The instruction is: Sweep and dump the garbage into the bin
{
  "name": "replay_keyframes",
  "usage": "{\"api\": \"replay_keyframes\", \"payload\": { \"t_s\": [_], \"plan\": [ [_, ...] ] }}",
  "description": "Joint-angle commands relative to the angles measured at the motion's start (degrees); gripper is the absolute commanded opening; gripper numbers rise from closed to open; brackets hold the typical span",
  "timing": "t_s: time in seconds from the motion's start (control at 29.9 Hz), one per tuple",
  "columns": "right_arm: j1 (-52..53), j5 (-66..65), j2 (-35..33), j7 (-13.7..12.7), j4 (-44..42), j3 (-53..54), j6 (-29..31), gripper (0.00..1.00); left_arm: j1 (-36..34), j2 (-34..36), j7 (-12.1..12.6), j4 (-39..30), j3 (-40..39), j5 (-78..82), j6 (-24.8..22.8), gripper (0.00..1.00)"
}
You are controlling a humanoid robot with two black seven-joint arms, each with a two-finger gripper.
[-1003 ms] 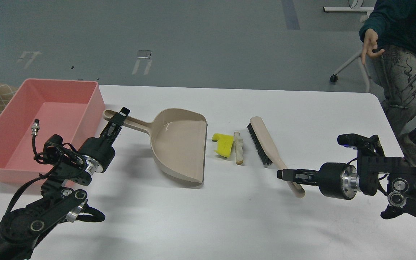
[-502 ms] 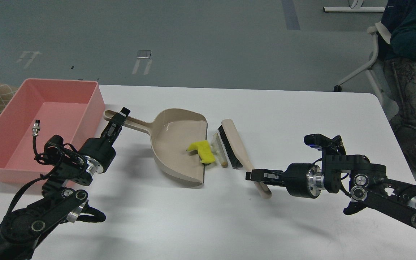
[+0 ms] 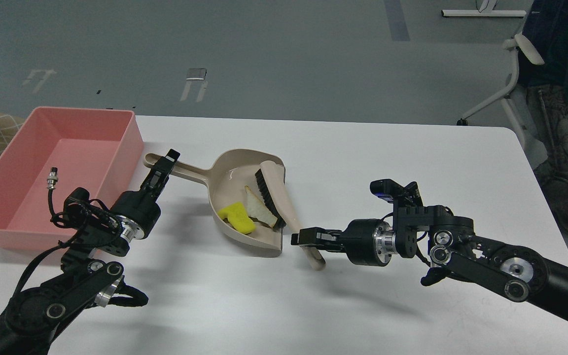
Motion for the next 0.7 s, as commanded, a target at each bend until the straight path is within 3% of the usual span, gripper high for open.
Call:
{"api": "replay_keyframes", "payload": {
  "t_s": [0.0, 0.33, 0.67],
  "plan": [
    [0.2, 0.1, 1.3, 0.0, -0.4, 1.0, 0.0, 0.04, 0.0, 0.0, 0.0, 0.0, 0.0, -0.3, 0.2, 0.0],
    [2.4, 0.1, 1.6, -0.5, 0.8, 3.6, 0.2, 0.05, 0.9, -1.9, -1.0, 1.1, -0.9, -1.9, 0.2, 0.0],
    [3.5, 0.4, -10.5, -0.5, 1.8, 11.6, 2.9, 0.05, -0.2, -3.4, -1.8, 2.9, -1.3, -15.2, 0.1, 0.0]
  ]
}}
